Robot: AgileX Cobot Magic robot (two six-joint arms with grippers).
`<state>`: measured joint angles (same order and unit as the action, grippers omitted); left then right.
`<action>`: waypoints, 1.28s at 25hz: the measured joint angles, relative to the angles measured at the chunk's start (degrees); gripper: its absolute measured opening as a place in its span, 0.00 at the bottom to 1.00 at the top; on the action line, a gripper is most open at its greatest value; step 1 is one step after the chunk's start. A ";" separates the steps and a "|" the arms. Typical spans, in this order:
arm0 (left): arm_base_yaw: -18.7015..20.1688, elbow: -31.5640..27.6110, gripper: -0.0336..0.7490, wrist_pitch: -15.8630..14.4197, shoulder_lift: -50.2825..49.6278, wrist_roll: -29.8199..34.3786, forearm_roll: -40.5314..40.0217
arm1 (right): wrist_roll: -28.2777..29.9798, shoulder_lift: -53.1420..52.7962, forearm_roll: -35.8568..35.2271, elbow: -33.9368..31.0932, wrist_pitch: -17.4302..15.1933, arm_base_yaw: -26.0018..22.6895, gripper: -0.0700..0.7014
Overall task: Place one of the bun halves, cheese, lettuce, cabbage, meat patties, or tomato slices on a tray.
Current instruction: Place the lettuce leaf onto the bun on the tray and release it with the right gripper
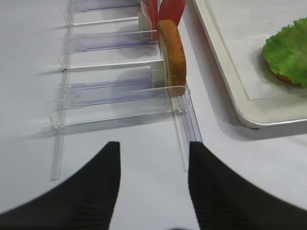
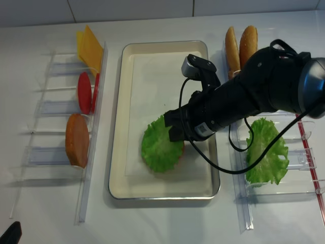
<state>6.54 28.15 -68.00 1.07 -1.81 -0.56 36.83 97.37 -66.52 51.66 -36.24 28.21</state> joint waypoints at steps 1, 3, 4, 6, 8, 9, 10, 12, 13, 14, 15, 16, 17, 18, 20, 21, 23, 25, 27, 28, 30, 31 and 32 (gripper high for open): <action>0.00 0.00 0.43 0.00 0.00 0.00 0.00 | -0.52 0.00 0.39 0.00 0.00 0.00 0.17; 0.00 0.00 0.43 0.00 0.00 0.00 0.00 | -0.88 0.00 0.86 0.00 0.00 0.00 0.17; 0.00 0.00 0.43 0.00 0.00 0.00 0.00 | -0.99 0.00 0.86 0.00 0.00 0.00 0.17; 0.00 0.00 0.43 0.00 0.00 0.00 0.00 | -1.09 0.00 1.00 0.00 0.00 0.00 0.17; 0.00 0.00 0.43 0.00 0.00 0.00 0.00 | -1.09 0.00 1.00 0.00 0.12 0.00 0.18; 0.00 0.00 0.43 0.00 0.00 0.00 0.00 | -1.09 0.00 1.00 0.00 0.33 0.00 0.19; 0.00 0.00 0.43 0.00 0.00 0.00 0.00 | -1.09 0.00 1.00 0.00 0.59 0.00 0.21; 0.00 0.00 0.43 0.00 0.00 0.00 0.00 | -1.09 0.00 0.89 0.00 0.72 0.00 0.28; 0.00 0.00 0.43 0.00 0.00 0.00 0.00 | -1.21 0.00 0.89 0.00 0.97 0.00 0.33; 0.00 0.00 0.43 0.00 0.00 0.00 0.00 | -1.29 0.00 0.89 0.02 1.07 0.00 0.39; 0.00 0.00 0.43 0.00 0.00 0.00 0.00 | -1.29 0.00 0.89 0.02 1.10 0.00 0.47; 0.00 0.00 0.43 0.00 0.00 0.00 0.00 | -1.29 0.00 0.89 0.12 1.13 0.00 0.54; 0.00 0.00 0.43 0.00 0.00 0.00 0.00 | -1.29 0.00 0.89 0.12 1.13 0.00 0.62; 0.00 0.00 0.43 0.00 0.00 0.00 0.00 | -1.29 0.00 0.89 0.12 1.23 0.00 0.68; 0.00 0.00 0.43 0.00 0.00 0.00 0.00 | -1.29 0.00 0.98 0.12 1.23 0.00 0.78; 0.00 0.00 0.43 0.00 0.00 0.00 0.00 | -1.29 0.00 0.98 0.12 1.23 0.00 0.80; 0.00 0.00 0.43 0.00 0.00 0.00 0.00 | -1.29 -0.35 1.23 0.20 1.23 0.00 0.82; 0.00 0.00 0.43 0.05 0.00 0.00 0.00 | -1.84 -1.28 3.21 1.13 1.23 0.00 0.83; 0.00 0.00 0.43 0.05 0.00 0.00 0.00 | -4.78 -1.95 7.26 2.85 0.16 0.00 0.84; 0.00 0.00 0.43 0.05 0.00 0.00 0.00 | -6.87 -2.11 10.49 4.07 -0.89 0.00 0.84; 0.00 0.00 0.43 0.05 0.00 0.00 0.00 | -12.86 -2.10 17.35 6.41 -3.81 0.00 0.84; 0.00 0.00 0.43 0.05 0.00 0.00 0.00 | -15.40 -2.10 20.49 7.50 -5.27 0.00 0.84; 0.00 0.00 0.43 0.05 0.00 0.00 0.00 | -18.65 -2.10 24.67 9.09 -7.05 0.00 0.84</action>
<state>6.54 28.15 -67.95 1.07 -1.81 -0.56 18.18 95.27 -41.85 60.75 -43.29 28.21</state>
